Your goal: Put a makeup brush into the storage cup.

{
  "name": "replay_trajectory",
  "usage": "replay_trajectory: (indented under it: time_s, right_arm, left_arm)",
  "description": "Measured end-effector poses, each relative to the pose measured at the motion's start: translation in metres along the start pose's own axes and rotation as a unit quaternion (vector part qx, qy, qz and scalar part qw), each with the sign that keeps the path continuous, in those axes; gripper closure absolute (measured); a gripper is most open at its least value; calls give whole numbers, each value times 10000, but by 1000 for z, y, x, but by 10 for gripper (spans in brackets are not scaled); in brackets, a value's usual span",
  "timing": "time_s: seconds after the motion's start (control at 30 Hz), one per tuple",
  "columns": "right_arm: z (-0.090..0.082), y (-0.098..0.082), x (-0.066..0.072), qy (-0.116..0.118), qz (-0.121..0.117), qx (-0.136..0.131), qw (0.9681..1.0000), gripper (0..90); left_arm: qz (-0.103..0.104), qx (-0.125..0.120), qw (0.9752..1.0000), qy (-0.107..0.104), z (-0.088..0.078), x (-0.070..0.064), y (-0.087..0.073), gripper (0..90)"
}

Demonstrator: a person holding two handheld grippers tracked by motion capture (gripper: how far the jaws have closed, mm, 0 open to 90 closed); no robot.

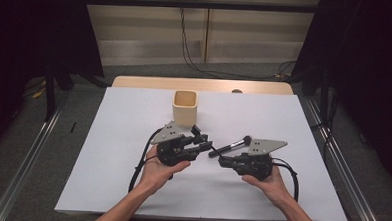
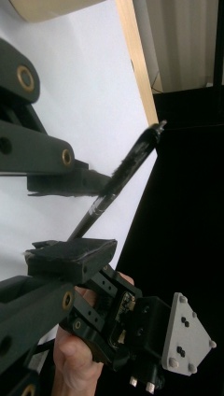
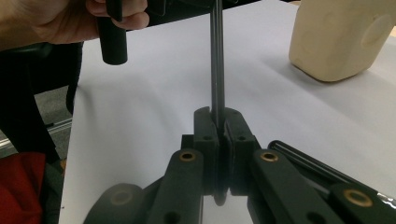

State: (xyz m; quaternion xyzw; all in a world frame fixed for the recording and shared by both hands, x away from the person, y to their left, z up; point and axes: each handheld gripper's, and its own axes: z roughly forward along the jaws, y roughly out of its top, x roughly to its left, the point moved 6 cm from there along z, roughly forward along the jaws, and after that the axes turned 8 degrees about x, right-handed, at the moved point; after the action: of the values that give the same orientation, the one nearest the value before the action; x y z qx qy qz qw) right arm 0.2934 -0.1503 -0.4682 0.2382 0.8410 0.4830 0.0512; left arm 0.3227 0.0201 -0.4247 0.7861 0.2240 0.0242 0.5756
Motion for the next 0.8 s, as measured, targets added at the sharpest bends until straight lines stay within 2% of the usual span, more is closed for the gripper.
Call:
replay_trajectory:
  time_s: [0.13,0.3,0.47,0.63,0.8]
  right_arm:
    - [0,-1,0,-1,-25,18,10000,866]
    - [3,-2,0,8,-54,84,10000,866]
    - [5,-3,1,8,-92,135,9999,866]
    - [7,-3,2,35,-126,152,9998,865]
    - [8,-3,2,15,-136,167,9998,863]
  left_arm:
    - [-212,-63,9996,-168,0,1,1,720]
    - [-268,-45,9993,-241,1,0,0,739]
    - [-440,-84,9983,-384,0,0,1,771]
    - [-497,-104,9976,-463,0,-1,3,806]
    - [-435,-72,9979,-485,0,-4,4,821]
